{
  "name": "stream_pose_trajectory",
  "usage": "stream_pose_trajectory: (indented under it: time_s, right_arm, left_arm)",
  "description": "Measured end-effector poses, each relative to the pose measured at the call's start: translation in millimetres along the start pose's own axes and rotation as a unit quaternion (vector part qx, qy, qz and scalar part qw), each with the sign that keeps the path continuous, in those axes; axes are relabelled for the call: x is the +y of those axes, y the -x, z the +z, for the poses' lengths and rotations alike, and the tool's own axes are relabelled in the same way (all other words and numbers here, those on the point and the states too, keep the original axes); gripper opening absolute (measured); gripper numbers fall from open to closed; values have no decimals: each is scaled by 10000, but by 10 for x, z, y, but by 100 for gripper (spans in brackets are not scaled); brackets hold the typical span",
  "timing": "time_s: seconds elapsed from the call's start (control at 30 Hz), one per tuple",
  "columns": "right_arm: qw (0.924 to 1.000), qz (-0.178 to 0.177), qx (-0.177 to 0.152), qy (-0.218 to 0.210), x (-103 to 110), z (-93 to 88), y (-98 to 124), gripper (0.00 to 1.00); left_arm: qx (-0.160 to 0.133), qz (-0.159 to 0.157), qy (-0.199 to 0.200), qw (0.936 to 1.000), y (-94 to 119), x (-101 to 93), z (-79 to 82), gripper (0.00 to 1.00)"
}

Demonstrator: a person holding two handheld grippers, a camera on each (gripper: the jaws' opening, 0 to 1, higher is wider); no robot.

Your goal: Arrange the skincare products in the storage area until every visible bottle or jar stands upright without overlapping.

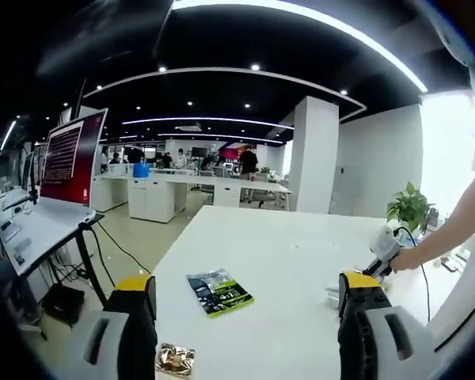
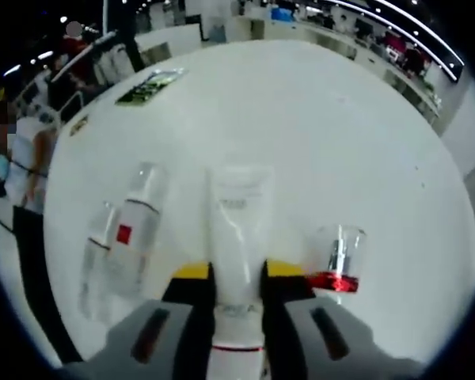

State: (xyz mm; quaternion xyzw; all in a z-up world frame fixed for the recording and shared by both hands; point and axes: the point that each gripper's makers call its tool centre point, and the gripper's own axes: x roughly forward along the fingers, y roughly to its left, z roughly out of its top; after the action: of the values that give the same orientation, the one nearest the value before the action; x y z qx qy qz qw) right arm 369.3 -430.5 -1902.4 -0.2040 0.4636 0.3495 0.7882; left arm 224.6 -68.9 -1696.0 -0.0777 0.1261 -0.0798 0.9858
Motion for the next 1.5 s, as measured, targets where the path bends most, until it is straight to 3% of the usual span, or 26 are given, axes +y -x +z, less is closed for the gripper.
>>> stream_pose_trajectory:
  time_s: [0.13, 0.5, 0.73, 0.93, 1.17, 1.33, 1.5]
  right_arm:
    - [9999, -62, -73, 59, 1, 4, 14, 14]
    - [9994, 40, -61, -338, 86, 56, 72, 5]
    - [9998, -52, -162, -110, 187, 127, 113, 4]
    - [9971, -151, -647, -380, 144, 322, 309, 4]
    - [9926, -214, -1071, -525, 148, 445, 526, 4]
    - [9801, -347, -1816, -720, 131, 749, 799, 4]
    - [9715, -202, -2217, -813, 315, 953, 955, 5]
  left_arm:
    - [-89, 3, 73, 9999, 32, 6, 22, 98]
    - [-270, -4, 143, 9995, 99, 64, 102, 96]
    - [-335, -51, 157, 9993, 129, 75, 137, 95]
    - [-299, -165, 320, 9989, 85, 37, 105, 93]
    - [-327, -463, 341, 9978, -49, -114, 179, 91]
    - [-306, -891, 393, 9948, -159, -329, 233, 91]
    - [-273, -1121, 463, 9922, -272, -448, 242, 90]
